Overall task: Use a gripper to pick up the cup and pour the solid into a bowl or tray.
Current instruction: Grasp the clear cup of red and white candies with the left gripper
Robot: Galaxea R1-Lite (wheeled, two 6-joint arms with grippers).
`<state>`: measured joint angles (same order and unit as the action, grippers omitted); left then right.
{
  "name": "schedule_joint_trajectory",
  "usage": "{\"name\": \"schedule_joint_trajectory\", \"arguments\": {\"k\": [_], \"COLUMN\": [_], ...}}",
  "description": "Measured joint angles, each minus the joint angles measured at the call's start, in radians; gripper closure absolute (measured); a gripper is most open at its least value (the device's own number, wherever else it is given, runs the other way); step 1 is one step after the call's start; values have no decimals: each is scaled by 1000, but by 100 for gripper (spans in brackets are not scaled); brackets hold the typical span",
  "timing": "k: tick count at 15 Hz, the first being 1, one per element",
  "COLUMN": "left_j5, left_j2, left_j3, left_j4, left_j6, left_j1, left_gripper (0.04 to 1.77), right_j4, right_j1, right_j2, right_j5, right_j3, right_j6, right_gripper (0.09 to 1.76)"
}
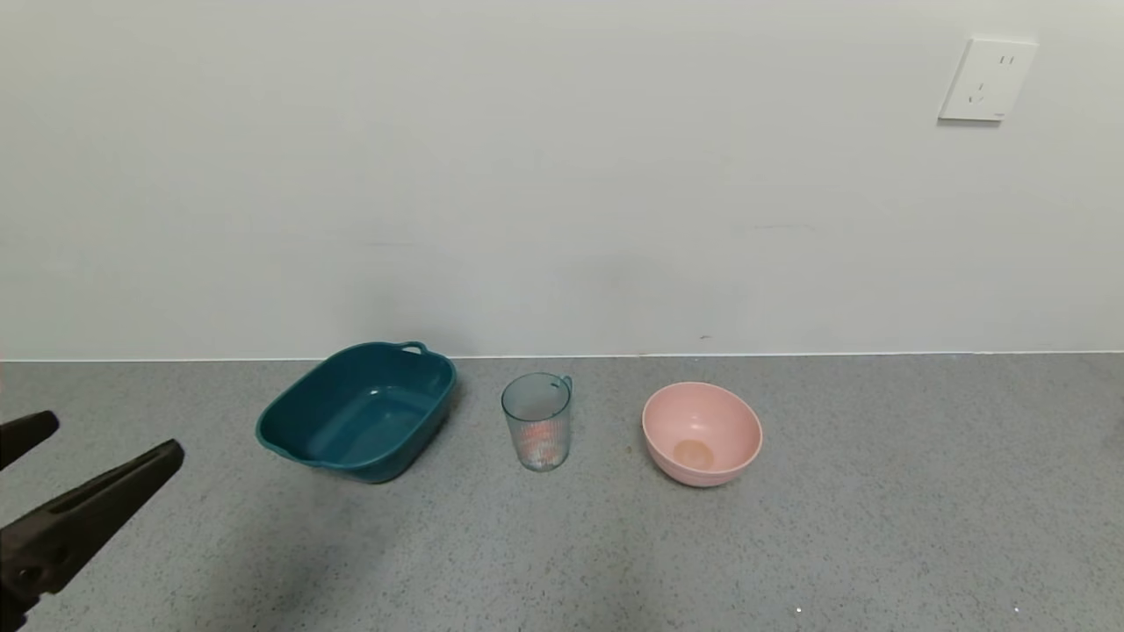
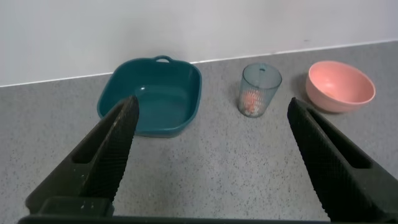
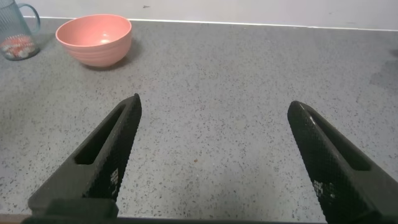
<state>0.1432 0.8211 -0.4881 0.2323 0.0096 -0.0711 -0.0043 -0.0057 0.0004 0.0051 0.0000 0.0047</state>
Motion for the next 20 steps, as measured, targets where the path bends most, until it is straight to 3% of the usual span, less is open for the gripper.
{"name": "schedule_joint_trajectory", "arguments": {"k": [3, 8, 14, 20], "left_j5": [1, -9, -16, -100], "left_j2": [137, 337, 525, 716], "left_j3": [-24, -18, -36, -37], "left_j4": [12, 126, 211, 355], "left_j6": [44, 49, 59, 65], "left_j1": [-54, -168, -199, -296], "left_gripper": [9, 9, 9, 9], "right_j4": [0, 0, 0, 0], "right_j1": [0, 0, 0, 0], "right_j2": [0, 0, 0, 0], "right_j5": [0, 0, 0, 0], "right_j3": [0, 0, 0, 0], "right_j6": [0, 0, 0, 0], "right_gripper": [14, 14, 14, 14]}}
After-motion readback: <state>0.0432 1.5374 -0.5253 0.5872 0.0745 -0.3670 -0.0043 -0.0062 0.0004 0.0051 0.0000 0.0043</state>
